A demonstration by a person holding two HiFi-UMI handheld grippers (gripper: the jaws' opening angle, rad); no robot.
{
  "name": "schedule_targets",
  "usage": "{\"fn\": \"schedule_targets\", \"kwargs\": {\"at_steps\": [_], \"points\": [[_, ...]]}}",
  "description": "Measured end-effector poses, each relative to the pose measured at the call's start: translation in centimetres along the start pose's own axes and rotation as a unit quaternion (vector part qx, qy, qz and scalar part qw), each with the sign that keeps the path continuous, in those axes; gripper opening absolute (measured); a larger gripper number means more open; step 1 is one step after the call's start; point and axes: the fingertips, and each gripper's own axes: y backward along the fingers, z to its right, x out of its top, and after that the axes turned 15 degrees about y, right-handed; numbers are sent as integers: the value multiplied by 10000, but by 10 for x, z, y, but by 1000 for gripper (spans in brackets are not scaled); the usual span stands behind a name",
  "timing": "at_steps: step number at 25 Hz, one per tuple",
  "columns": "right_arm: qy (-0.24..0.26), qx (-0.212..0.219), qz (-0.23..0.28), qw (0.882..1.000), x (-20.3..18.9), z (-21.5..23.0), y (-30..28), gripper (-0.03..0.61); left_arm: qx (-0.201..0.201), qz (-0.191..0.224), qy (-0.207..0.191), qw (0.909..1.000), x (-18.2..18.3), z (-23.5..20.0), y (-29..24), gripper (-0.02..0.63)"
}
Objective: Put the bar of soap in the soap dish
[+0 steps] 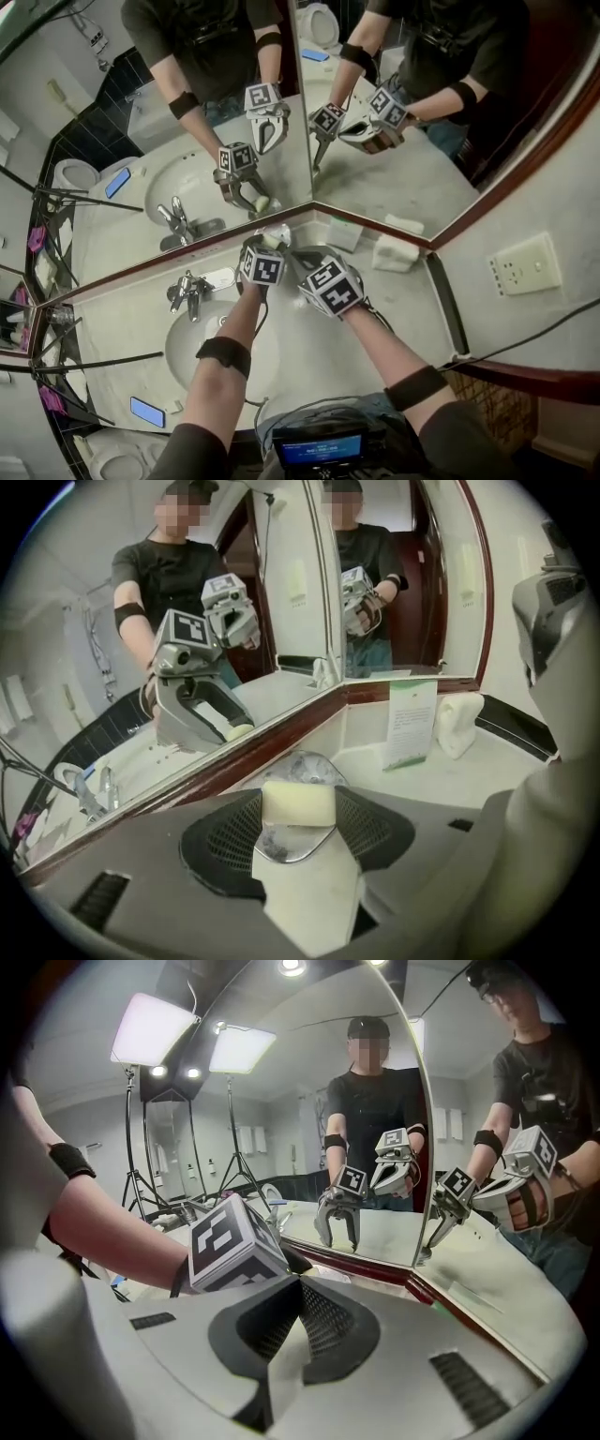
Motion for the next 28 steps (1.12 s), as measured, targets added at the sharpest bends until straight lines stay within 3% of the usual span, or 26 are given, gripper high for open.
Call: {"fn": "schedule_targets", "kwargs": {"at_steps": [8,13,21,23,28], "points": [[-99,-19,-39,9999,-6,6,3,21,-55,29,223,9997,4,-2,-8,251],[-61,-26,-115,9999,-22,6,-5,21,-102,100,204,9997,6,0,-6,299],[-125,-11,-8,9999,-21,3,-3,21,0,358,10,9994,14,9,26,296],[-142,-8,23,9999,-19,2,0,21,43,538,-7,9985,17,10,43,244],[-135,31,142,9998,-13,-5,10,21,29,1171,109,9931,23,18,104,2]]}}
